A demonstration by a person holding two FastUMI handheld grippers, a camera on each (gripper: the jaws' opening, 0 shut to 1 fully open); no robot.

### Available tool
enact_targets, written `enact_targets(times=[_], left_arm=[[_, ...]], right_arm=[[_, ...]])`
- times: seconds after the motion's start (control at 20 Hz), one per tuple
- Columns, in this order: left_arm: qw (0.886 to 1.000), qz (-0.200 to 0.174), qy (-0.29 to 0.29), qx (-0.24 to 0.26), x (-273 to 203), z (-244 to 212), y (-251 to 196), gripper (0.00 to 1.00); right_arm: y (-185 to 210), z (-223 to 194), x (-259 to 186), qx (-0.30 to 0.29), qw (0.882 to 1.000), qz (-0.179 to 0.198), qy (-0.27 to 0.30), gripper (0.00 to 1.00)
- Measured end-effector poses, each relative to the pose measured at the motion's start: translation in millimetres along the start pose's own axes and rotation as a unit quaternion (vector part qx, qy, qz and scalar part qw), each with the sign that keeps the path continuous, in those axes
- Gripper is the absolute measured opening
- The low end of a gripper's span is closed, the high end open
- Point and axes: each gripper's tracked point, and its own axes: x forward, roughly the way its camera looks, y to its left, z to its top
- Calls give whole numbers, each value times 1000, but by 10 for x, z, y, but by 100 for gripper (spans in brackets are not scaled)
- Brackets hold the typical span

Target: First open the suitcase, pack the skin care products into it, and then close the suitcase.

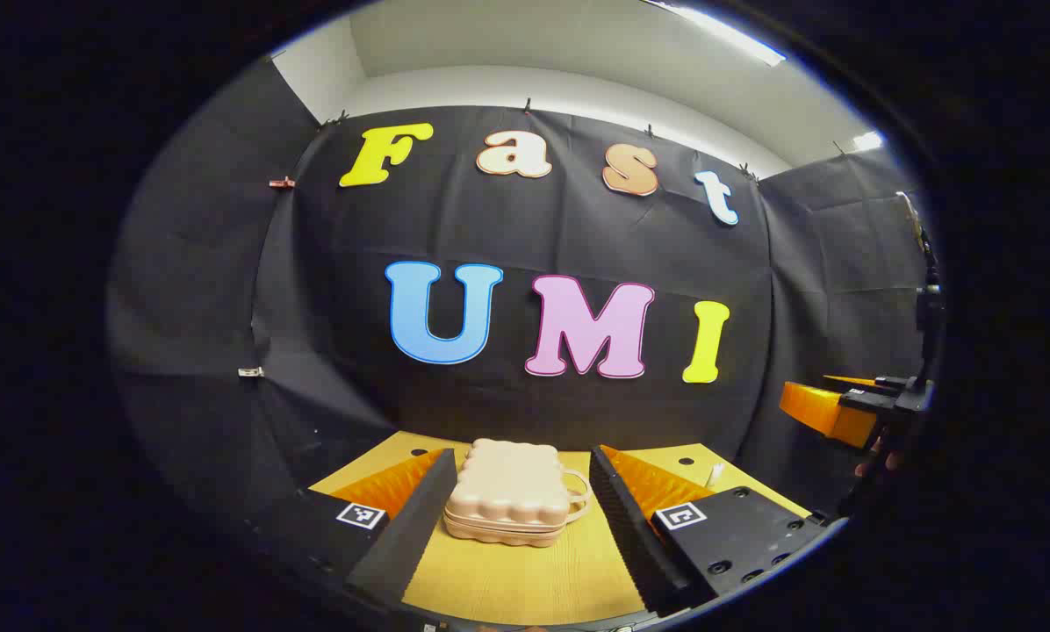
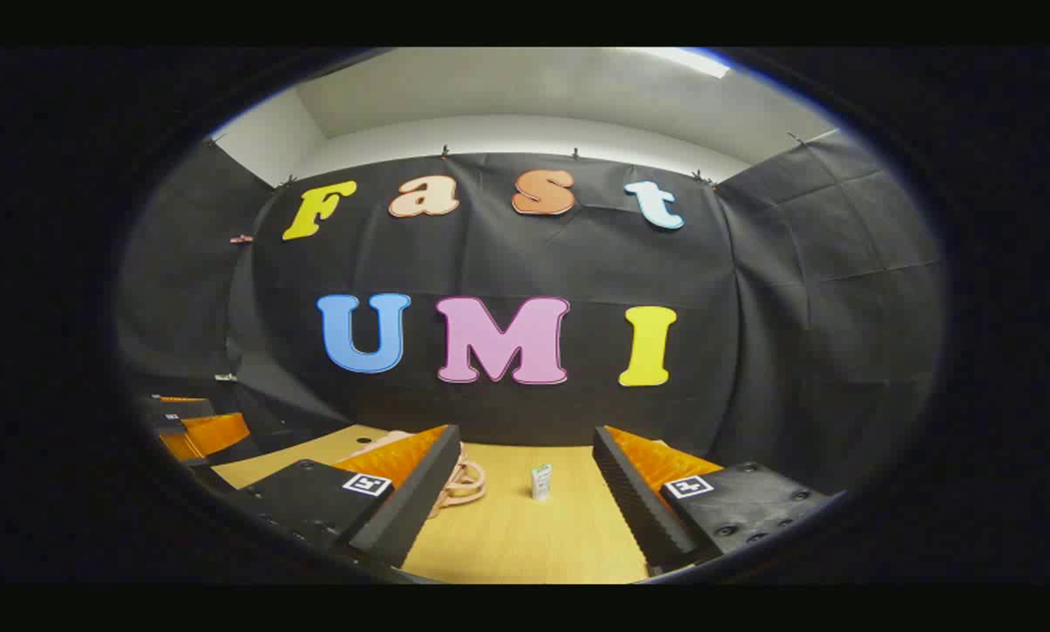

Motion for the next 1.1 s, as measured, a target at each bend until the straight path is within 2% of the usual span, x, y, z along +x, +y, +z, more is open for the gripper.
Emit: enact_targets(times=[0.2,0.45,0.65,0.9,1.1], left_arm=[[1000,-5,3,0,-76,9,-34,96],[1000,-9,9,9,-44,-49,-25,96],[1000,-6,17,3,49,-104,-22,96],[999,-11,37,-9,398,-176,-158,96],[997,-35,69,-27,968,-312,-471,96]], right_arm=[[24,-78,-81,-1,1000,-3,10,96],[103,-96,12,1,1000,3,13,99],[139,-151,102,1,1000,12,17,96],[68,-361,304,1,999,12,53,96],[-184,-394,610,-9,998,10,59,96]])
